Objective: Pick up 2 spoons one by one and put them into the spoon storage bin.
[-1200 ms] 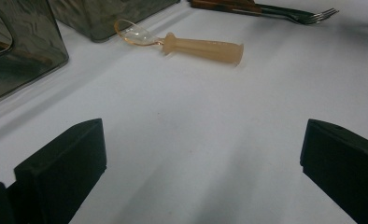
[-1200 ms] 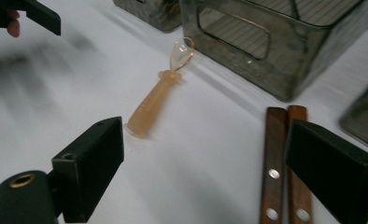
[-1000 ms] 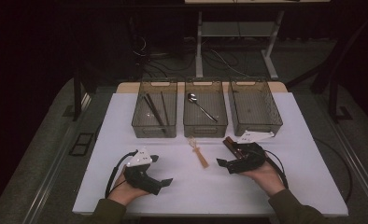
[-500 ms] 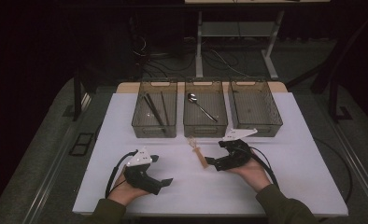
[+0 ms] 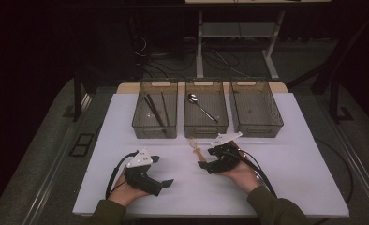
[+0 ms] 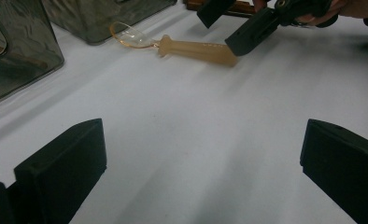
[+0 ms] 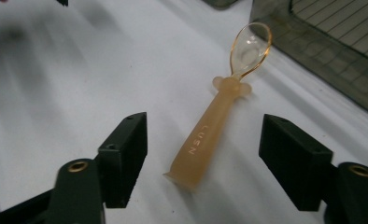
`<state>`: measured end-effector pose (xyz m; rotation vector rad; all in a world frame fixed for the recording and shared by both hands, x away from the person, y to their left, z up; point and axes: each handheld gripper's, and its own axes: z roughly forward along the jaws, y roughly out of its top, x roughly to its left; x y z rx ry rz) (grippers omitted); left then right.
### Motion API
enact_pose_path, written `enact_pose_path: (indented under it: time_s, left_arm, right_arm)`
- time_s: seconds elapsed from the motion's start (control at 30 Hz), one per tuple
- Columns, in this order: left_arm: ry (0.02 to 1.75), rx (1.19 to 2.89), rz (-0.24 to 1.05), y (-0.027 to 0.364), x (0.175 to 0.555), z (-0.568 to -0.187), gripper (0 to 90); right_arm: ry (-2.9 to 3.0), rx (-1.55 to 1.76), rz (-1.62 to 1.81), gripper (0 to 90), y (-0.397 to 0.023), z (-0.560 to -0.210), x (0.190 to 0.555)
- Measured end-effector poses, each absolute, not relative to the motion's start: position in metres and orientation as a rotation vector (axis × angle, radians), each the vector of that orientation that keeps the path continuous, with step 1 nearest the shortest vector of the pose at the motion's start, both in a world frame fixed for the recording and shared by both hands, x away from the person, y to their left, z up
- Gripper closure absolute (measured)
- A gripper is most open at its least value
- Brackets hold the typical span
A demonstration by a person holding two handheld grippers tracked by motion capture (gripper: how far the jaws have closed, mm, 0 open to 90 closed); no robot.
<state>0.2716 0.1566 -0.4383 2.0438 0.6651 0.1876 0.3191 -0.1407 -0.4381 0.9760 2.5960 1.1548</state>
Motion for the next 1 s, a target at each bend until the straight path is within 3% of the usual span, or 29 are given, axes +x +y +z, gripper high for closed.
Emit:
enact_pose_path:
  time_s: [0.7,1.0]
  left_arm:
    - [0.65,2.058,0.182,0.154,0.27,-0.439,0.0]
    - [0.64,2.058,0.18,0.154,0.27,-0.438,0.0]
  right_arm:
    - [2.621,0.898,1.011,71.2,-0.129,-0.446,0.31]
    - [2.62,0.893,1.035,73.1,-0.132,-0.447,0.31]
